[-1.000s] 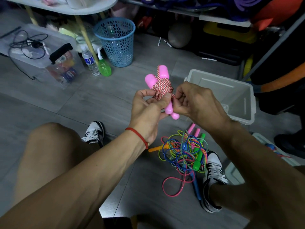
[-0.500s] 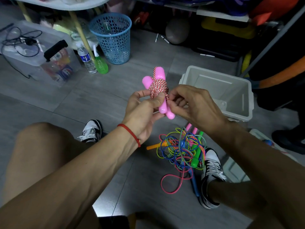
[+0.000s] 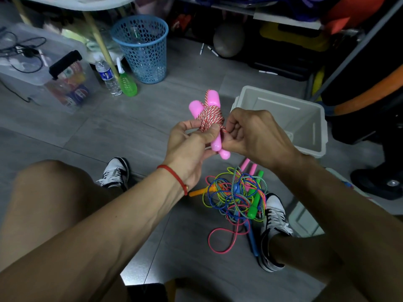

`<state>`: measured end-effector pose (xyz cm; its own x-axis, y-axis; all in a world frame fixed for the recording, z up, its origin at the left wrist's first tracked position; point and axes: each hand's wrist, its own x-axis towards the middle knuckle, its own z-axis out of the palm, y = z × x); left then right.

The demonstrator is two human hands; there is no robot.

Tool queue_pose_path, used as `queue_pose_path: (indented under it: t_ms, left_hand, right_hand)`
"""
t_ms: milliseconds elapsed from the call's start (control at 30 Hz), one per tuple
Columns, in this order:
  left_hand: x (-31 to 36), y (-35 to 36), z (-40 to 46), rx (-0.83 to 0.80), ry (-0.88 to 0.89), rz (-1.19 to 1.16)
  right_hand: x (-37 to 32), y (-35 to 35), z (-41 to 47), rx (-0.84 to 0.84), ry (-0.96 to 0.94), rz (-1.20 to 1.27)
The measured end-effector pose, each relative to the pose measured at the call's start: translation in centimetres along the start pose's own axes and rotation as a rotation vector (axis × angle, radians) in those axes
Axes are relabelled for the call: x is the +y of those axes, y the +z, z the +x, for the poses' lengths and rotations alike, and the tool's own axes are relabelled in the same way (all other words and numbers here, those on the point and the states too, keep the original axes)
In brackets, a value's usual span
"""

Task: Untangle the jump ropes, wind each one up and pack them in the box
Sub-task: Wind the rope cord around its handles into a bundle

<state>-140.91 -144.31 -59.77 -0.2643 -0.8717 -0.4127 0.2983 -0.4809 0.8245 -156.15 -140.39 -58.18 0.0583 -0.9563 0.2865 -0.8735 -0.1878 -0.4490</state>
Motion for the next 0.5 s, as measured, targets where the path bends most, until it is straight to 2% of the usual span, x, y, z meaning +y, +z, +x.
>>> queue_pose_path:
  t_ms: [100, 167, 333, 500]
  left_hand:
    - [0.2, 0.2, 0.2, -0.003, 0.057, 0.010]
    - [0.4, 0.1, 0.4, 0.000, 0.131, 0.046]
    - [0.1, -0.1, 0.7, -0.007, 0.309, 0.191]
    - [0.5, -0.3, 0.7, -0.069, 0.351, 0.165]
  right_hand:
    - [-0.2, -0.1, 0.0, -0.029, 0.083, 0.075]
    - [-1.0, 0.4, -0.1, -0.018, 0.214, 0.215]
    - [-2.8, 1.6, -0.3, -0.039, 0.550, 0.764]
    - [-2.3, 1.7, -0.3, -0.072, 0.595, 1.084]
